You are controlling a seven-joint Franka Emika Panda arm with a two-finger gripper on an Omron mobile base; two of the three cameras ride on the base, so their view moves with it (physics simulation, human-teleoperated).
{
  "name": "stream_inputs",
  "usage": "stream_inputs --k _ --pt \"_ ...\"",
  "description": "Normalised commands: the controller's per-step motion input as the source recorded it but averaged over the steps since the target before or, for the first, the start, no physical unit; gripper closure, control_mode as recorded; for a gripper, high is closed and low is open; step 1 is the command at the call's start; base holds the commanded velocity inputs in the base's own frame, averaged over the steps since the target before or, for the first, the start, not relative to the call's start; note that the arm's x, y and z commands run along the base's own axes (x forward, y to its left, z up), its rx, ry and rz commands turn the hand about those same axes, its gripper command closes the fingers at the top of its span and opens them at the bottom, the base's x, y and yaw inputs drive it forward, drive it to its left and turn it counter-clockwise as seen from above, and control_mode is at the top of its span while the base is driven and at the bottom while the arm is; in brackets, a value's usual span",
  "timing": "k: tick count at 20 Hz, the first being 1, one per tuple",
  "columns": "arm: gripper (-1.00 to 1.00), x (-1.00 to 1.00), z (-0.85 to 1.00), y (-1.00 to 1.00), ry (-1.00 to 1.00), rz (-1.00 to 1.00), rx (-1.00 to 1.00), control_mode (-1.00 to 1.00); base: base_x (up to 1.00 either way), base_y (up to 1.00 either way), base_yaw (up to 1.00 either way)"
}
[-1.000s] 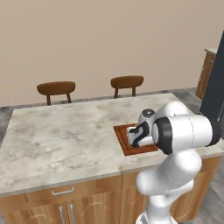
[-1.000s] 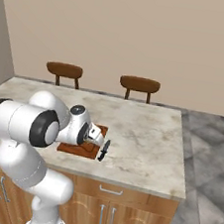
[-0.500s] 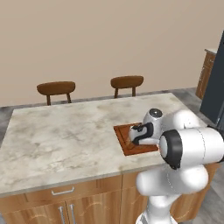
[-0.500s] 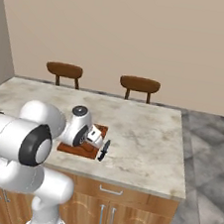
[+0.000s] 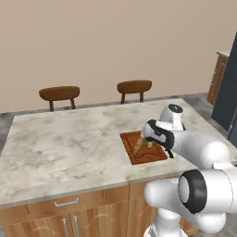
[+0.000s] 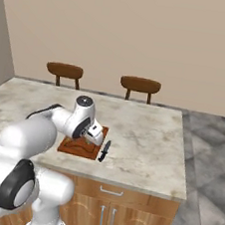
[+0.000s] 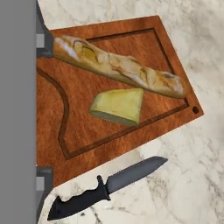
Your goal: Retrieve the sausage and cheese from the fridge and place them on the cutting board on the counter.
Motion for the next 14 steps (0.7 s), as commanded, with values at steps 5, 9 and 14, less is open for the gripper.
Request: stream_inputs --k 5,9,14 --pt "-1.00 -0.72 0.31 -0.06 -0.01 0.01 0.00 -1.00 0.00 0.00 0.00" --pt "-1.00 -0.88 0.20 0.00 -0.09 0.06 -0.03 -1.00 0.00 0.00 0.00" --pt "-1.00 -0.82 0.11 0.01 -0.09 0.16 -0.04 -1.00 0.00 0.00 0.00"
